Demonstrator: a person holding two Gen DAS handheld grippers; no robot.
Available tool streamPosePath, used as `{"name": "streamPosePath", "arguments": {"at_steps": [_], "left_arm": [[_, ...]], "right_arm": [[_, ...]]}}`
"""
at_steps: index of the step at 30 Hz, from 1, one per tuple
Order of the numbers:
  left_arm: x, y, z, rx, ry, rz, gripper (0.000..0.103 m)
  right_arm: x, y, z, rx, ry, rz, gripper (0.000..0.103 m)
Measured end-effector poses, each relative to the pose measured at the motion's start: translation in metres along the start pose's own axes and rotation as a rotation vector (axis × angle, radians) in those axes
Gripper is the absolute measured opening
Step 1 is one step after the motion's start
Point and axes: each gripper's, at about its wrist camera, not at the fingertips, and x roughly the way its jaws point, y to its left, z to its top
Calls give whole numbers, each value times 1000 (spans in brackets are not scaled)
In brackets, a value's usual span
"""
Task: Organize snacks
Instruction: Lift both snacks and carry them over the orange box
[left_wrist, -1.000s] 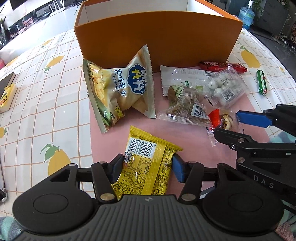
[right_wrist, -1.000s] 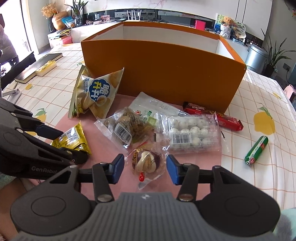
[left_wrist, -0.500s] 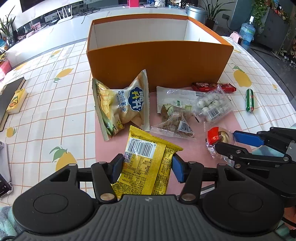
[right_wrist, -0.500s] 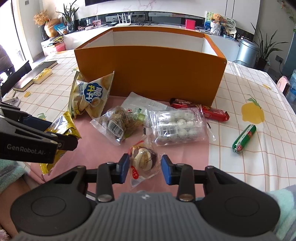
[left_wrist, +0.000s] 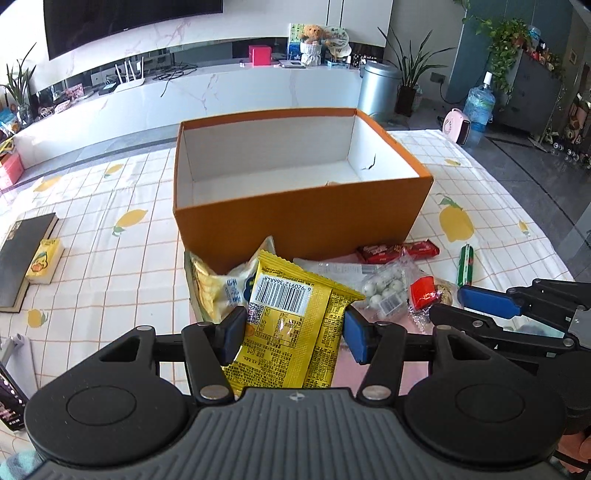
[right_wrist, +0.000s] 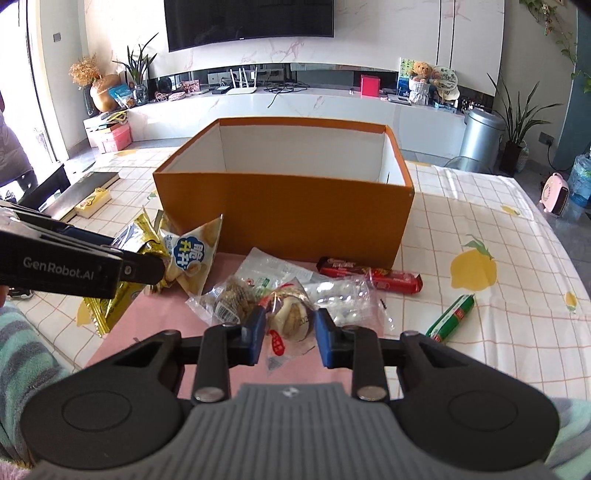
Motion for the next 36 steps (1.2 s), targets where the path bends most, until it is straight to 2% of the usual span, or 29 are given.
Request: {"name": "streamPosePath", "arguments": {"at_steps": [12, 22, 30, 36], "left_arm": [[1, -6, 57, 40, -104, 1, 63], [17, -6, 100, 64, -148, 17, 63], [43, 3, 121, 49, -127, 10, 63], [76, 6, 134, 43, -71, -2, 63]], "right_arm": [[-8, -12, 69, -95, -99, -37, 26], [19, -15, 122, -198, -118, -82, 24], [62, -26, 154, -231, -52, -81, 24], [105, -37, 172, -246, 41, -73, 24]]}}
